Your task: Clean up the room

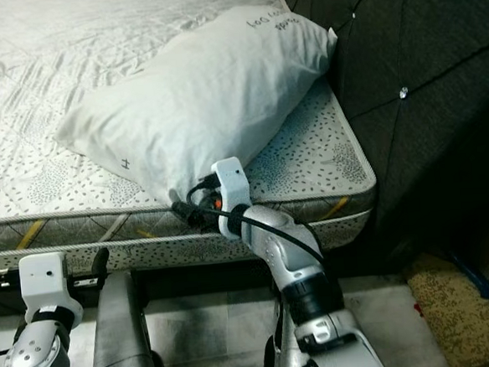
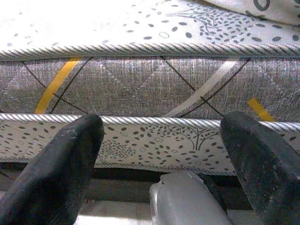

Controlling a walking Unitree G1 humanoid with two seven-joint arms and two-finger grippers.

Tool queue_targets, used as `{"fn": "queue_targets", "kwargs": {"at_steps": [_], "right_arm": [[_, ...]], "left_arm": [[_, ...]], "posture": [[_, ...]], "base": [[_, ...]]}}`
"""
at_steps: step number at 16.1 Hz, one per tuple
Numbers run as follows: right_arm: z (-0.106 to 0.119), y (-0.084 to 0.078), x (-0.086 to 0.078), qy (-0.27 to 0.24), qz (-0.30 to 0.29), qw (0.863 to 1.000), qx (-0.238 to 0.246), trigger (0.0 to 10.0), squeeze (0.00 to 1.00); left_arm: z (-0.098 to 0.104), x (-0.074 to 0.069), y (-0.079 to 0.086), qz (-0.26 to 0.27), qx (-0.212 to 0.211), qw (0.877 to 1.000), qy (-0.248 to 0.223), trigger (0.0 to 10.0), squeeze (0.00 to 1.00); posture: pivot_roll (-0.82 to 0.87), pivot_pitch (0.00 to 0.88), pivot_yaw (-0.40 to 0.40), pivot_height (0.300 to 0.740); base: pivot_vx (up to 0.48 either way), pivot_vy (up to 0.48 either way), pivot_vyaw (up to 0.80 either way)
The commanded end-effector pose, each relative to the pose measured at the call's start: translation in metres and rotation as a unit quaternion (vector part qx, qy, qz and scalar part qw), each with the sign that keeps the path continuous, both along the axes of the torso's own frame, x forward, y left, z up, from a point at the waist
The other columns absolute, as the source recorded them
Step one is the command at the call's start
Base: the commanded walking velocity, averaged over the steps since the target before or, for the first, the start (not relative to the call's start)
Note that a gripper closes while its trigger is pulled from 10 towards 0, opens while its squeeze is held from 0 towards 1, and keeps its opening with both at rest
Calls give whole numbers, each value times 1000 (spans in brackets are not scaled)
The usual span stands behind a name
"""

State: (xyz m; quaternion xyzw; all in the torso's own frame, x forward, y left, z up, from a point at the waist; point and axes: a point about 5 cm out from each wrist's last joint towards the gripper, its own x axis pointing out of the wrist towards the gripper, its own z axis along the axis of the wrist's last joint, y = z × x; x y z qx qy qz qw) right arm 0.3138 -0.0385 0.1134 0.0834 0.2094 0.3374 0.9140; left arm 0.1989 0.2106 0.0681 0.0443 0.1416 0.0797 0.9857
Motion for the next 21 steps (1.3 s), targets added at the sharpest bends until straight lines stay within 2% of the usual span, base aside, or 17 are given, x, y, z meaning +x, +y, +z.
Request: {"fn": "queue_targets", "kwargs": {"at_steps": [1,4,6,9,10,11,15,17,21], "right_arm": [[5,0,6,-20,-21,1000,-12,10000,0],[14,-1,18,-20,-86,996,10,10000,0],[25,2,20,-11,-72,996,45,10000,0],[35,0,24,34,-69,990,121,10000,0],[37,-9,30,24,-105,987,120,7020,0],[38,-13,33,17,-127,983,129,0,0],[41,-23,39,-1,-211,964,162,0,0],[43,-28,40,-17,-261,949,174,0,0],[44,-32,41,-30,-281,943,173,0,0]], "left_arm": [[-3,0,-1,1,1,1000,6,10000,0],[-3,1,-2,0,-1,1000,4,10000,0],[-4,1,-2,0,-2,1000,4,10000,0],[-4,2,-1,2,1,1000,6,10000,0],[-5,3,-2,-1,0,1000,9,10000,0],[-5,3,-3,-2,0,1000,8,10000,0],[-5,3,-3,-4,1,1000,8,10000,0],[-5,4,-3,-4,0,1000,7,10000,0],[-5,5,-4,-7,-1,1000,6,10000,0]], "posture": [[120,39,-44,461],[120,37,-46,461],[122,36,-45,461],[118,34,-43,461],[118,34,-43,461],[114,34,-42,461],[115,33,-41,461],[114,34,-38,461],[113,31,-40,461]], "base": [[0,0,0],[0,0,0],[0,0,0],[0,0,0],[0,0,0],[0,0,0],[0,0,0],[0,0,0],[0,0,0]]}}
